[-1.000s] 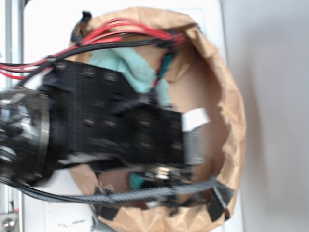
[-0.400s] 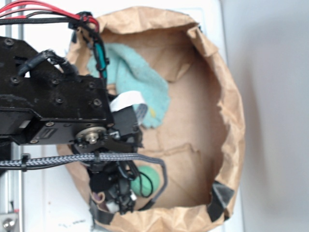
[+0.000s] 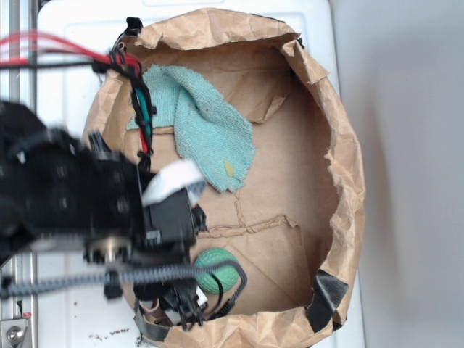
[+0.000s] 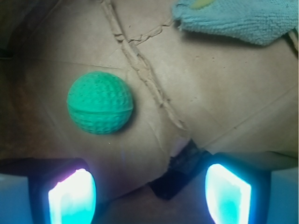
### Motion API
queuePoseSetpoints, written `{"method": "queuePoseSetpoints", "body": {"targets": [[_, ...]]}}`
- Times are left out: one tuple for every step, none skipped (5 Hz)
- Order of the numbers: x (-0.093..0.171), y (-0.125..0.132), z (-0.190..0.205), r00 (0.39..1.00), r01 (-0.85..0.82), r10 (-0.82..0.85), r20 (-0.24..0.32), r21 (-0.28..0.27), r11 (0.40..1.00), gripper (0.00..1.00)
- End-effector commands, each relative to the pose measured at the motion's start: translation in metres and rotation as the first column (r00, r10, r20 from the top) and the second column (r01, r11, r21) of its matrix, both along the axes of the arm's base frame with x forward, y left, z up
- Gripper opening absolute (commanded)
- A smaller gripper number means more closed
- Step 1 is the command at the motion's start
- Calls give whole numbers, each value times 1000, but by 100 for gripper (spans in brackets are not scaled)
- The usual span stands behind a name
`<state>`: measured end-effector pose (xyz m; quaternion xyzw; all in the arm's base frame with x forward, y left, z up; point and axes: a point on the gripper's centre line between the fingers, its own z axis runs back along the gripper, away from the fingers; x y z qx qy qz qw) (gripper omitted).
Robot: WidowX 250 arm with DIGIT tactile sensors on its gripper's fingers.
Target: Grab the green ball.
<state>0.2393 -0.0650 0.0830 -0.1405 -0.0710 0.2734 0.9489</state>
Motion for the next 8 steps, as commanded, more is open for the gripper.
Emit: {"method": "queuePoseSetpoints", "body": {"targets": [[20,-17,7,999,23,-23,33,-7,1000,100],[40,-21,3,1000,-5,5,22,0,1000,100],[57,-22,-3,999,-26,25,21,18,1000,100],[73,-19,-15,999,-54,53,12,57,997,100],[74,-18,-20,999,-42,44,-20,71,997,0],[72,-14,-14,999,-36,37,-19,61,997,0],[71,-7,-2,999,-34,34,-6,38,999,0],[71,7,20,998,-63,63,17,33,997,0]]}}
